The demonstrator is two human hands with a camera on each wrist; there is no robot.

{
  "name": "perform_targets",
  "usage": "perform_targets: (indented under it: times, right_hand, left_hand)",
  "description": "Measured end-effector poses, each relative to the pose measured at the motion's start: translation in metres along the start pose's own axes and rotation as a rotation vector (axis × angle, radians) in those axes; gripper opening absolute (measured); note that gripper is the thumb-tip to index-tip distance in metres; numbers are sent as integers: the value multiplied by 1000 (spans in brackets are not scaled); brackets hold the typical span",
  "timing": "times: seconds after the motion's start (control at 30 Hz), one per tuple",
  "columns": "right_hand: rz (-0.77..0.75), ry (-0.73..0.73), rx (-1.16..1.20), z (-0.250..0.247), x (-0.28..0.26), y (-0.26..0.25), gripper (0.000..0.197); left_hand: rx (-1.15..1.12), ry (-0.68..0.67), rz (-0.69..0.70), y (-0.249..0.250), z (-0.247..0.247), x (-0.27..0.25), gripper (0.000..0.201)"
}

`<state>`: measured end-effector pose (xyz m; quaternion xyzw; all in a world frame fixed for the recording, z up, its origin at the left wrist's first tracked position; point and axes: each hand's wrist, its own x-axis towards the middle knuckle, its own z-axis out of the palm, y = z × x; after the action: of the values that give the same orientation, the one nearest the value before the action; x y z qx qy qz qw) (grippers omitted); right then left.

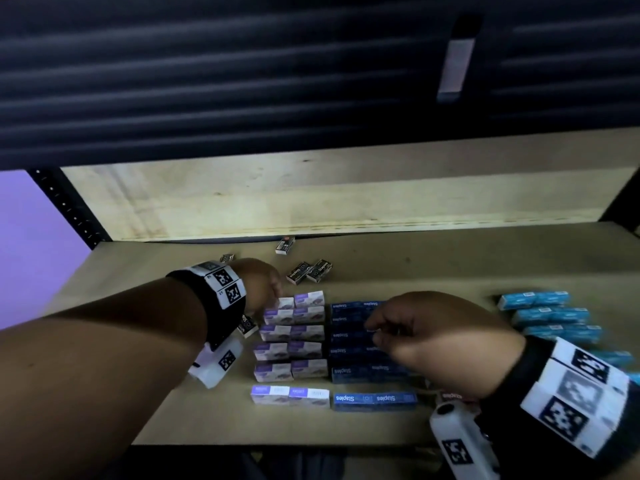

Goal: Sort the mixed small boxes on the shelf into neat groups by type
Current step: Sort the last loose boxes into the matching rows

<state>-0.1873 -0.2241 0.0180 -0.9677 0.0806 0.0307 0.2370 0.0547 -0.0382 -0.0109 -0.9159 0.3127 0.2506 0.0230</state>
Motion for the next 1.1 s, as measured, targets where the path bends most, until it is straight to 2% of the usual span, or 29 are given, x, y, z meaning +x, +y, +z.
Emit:
perform_targets:
  times: [0.1,0.27,0.37,0.47,0.57,0.67,0.83,0.93,1.1]
  right_hand:
    - [-4,-4,7,1,0,1,28]
    - [-12,-5,24,1,3,2,25]
    - [-22,0,17,-1,7,-1,21]
    - [-53,12,-6,-7,16,-7,17]
    - [-91,42,-104,-12,28,-14,17]
    - [-114,47,-258,-15,46,-24,22]
    - [-181,-85,-444,-19,97,-44,22]
    - [-189,-145,-552,-17,130,-51,27]
    - [-166,-238,-734,3,189,-43,39]
  left_hand:
    - [45,97,-42,-1,1,-2,31]
    - [-78,230,36,-15,1,-23,20]
    - [-272,427,75,-26,19,-43,5]
    - [-536,549,71,-32,44,-65,8]
    - [-767,552,37,-35,66,-79,15]
    - [-860,613,4,-36,81,-86,22]
    - [-1076,666,8,-38,87,-83,30]
    - [-1123,664,-10,-44,91,-83,35]
    - [-1161,659,-6,-52,96,-81,28]
